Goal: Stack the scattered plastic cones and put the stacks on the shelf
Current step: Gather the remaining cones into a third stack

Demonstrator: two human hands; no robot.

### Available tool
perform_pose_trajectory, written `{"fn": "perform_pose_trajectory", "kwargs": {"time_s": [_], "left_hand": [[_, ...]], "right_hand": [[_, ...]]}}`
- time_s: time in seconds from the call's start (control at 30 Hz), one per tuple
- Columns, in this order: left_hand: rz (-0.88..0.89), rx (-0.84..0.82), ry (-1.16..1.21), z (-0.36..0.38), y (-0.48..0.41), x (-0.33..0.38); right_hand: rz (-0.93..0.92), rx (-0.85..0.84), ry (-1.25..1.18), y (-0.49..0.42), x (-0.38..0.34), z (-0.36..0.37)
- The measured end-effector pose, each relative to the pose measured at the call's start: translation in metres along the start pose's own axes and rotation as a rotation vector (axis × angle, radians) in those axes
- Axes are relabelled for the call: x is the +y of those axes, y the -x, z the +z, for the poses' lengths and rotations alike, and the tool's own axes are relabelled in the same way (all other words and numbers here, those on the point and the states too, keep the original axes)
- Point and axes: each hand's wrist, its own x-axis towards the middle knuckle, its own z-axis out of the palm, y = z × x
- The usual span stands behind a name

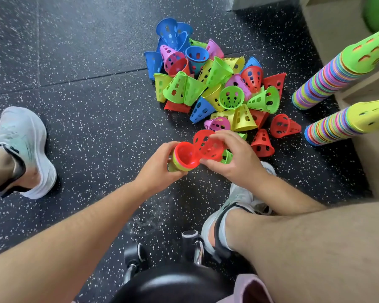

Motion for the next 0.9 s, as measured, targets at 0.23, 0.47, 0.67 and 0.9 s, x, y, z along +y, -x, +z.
{"fn": "perform_pose_trajectory", "kwargs": {"time_s": [0.23,0.47,0.67,0.9], "left_hand": [[0.014,0.000,0.021,0.008,-0.003,0.007],[-0.023,-0.016,0.034,0.009,-0.005,0.010],[-0.040,-0.026,0.017,0.011,-0.004,0.011],[-0.038,-0.026,0.023,0.011,-0.002,0.011]], "right_hand": [[-0.035,-0.084,0.047,0.007,0.006,0.003],[-0.004,-0.041,0.380,0.020,0.030,-0.006],[0.128,-0.205,0.597,0.026,0.044,-0.006],[0.082,-0.256,0.623,0.025,0.047,-0.002]]}}
